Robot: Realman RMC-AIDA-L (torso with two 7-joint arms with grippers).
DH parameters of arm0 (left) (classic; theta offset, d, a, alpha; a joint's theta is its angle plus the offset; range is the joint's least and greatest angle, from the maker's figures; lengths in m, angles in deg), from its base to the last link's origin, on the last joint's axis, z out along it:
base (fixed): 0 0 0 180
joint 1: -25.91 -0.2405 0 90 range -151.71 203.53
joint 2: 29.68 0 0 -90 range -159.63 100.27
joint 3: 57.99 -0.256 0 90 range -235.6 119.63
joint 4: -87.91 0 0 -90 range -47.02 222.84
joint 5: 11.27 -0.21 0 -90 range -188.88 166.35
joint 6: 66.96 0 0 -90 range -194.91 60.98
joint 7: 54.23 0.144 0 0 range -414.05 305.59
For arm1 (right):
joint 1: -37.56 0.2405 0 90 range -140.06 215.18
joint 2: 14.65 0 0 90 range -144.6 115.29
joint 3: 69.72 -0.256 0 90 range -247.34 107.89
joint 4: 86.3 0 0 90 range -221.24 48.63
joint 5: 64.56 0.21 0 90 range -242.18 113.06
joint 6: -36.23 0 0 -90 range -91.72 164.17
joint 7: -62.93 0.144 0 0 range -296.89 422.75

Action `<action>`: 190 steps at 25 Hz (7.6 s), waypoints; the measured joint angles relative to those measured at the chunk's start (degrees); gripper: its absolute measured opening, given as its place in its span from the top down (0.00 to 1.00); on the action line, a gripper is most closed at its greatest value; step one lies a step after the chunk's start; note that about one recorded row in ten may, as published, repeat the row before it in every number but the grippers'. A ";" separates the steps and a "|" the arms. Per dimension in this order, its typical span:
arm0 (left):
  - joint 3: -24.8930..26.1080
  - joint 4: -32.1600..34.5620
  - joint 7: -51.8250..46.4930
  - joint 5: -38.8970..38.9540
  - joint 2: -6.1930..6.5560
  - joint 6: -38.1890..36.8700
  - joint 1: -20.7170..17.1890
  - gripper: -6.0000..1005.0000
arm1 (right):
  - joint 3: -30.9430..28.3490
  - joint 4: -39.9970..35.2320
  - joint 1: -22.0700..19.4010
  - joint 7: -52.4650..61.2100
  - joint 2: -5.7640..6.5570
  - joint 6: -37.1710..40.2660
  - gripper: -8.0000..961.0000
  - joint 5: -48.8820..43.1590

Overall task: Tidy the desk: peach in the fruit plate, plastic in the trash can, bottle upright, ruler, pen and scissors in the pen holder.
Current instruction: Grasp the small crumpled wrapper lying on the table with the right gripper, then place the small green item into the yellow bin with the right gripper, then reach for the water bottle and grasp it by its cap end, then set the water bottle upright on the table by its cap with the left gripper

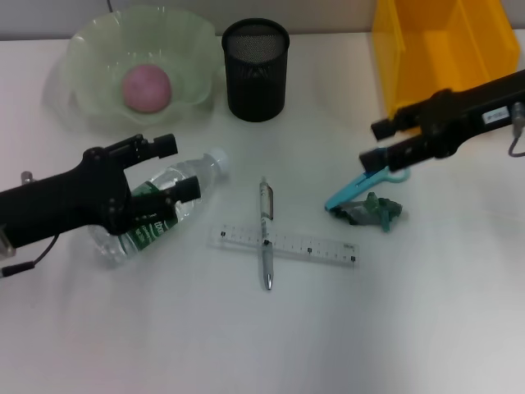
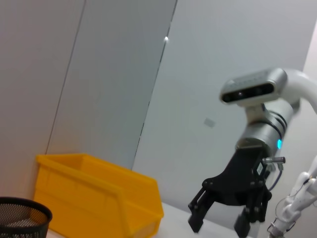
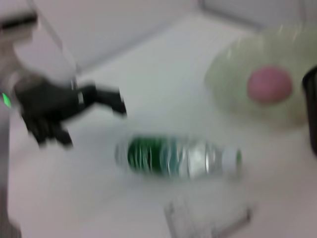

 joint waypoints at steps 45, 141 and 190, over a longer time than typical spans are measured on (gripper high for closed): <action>-0.26 0.19 0.03 -0.90 1.05 -1.71 -0.03 0.20 | 15.42 -6.19 1.52 -0.94 -8.21 -12.05 0.80 -17.41; -13.38 21.49 -66.62 -59.18 -6.56 29.65 24.24 0.26 | -10.57 8.87 -21.74 -37.99 -5.11 -3.55 0.24 12.64; -3.49 34.96 -42.95 -31.48 -6.13 28.07 7.78 0.56 | -10.34 8.36 -21.40 -37.55 -4.82 -3.02 0.25 12.65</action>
